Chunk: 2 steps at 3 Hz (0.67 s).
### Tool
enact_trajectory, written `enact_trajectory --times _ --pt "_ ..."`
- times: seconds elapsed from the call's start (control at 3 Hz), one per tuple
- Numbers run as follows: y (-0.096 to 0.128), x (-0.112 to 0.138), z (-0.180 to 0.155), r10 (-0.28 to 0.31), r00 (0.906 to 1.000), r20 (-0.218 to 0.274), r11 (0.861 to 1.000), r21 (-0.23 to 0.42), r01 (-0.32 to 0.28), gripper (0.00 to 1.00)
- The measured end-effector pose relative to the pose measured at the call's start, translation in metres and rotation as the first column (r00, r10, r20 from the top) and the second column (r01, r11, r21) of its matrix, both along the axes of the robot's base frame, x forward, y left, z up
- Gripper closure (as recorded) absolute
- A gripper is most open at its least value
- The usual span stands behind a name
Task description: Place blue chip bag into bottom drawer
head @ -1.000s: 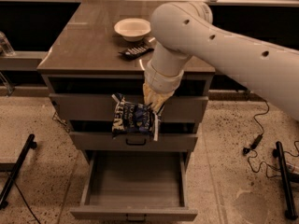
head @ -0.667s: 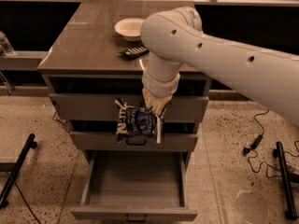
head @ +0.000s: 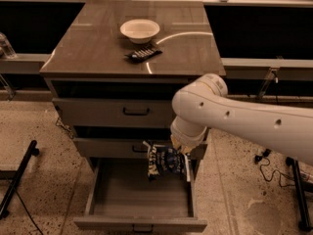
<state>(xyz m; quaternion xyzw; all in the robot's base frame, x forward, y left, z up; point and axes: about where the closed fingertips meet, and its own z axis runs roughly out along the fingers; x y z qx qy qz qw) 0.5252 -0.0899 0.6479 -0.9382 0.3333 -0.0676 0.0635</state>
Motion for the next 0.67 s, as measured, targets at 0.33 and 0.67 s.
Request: enact_trajectory --times 0.33,0.67 --pt "-0.0158 -0.0084 -0.049 0.015 0.9998 -0.016 0.997 0.072 -0.014 1.0" --pt "-0.0158 -0.0084 -0.049 0.015 0.9998 -0.016 0.997 0.072 -0.014 1.0"
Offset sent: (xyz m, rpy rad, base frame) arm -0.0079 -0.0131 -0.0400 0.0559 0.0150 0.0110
